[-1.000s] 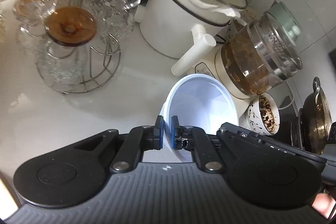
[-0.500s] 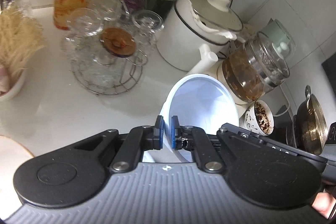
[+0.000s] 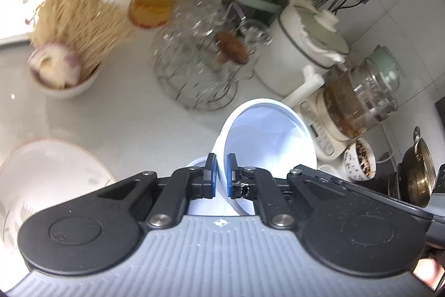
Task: Organize plates and bowls
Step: 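Carry the second plastic bowl and lower it into the first one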
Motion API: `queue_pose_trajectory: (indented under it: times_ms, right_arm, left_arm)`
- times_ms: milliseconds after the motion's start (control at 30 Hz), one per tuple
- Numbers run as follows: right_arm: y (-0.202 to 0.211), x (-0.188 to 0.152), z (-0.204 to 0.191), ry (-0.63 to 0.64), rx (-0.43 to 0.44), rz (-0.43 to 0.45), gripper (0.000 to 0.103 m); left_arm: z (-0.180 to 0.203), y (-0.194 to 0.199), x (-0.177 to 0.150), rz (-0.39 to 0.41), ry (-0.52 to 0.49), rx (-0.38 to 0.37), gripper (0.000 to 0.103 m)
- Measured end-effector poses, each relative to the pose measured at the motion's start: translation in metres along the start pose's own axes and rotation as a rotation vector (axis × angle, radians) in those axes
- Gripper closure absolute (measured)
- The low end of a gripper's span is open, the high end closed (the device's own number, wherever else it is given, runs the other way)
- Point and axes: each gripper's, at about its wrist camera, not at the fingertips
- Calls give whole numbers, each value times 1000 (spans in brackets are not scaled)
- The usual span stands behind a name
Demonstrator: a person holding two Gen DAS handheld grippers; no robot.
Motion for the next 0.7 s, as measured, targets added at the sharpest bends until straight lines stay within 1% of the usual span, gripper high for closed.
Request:
queue_pose_trajectory:
  times_ms: [167, 367, 467, 567, 700]
  right_arm:
    - [-11, -14, -4, -6, -34, -54, 92]
    - [-23, -20, 2, 2, -93, -93, 91]
    - [-31, -19, 7, -3, -101, -114, 91]
    - [-37, -20, 11, -3, -109, -143, 90]
    - [-41, -23, 12, 20, -106, -159, 89]
  left_arm:
    - [-15, -11, -15, -53, 14, 7, 95]
    - [-19, -32, -26, -105, 15, 5, 94]
    - [-19, -43, -27, -124, 11, 14, 94]
    - [-21, -53, -28, -159, 31, 18, 94]
    - [-24, -57, -29, -165, 30, 23, 94]
Point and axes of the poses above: each gripper's, at about its wrist camera, not at the fingertips, and y roughly against the way its jaws point, z to its right, x to its top, and after that the axes turned 8 degrees about x, right-handed
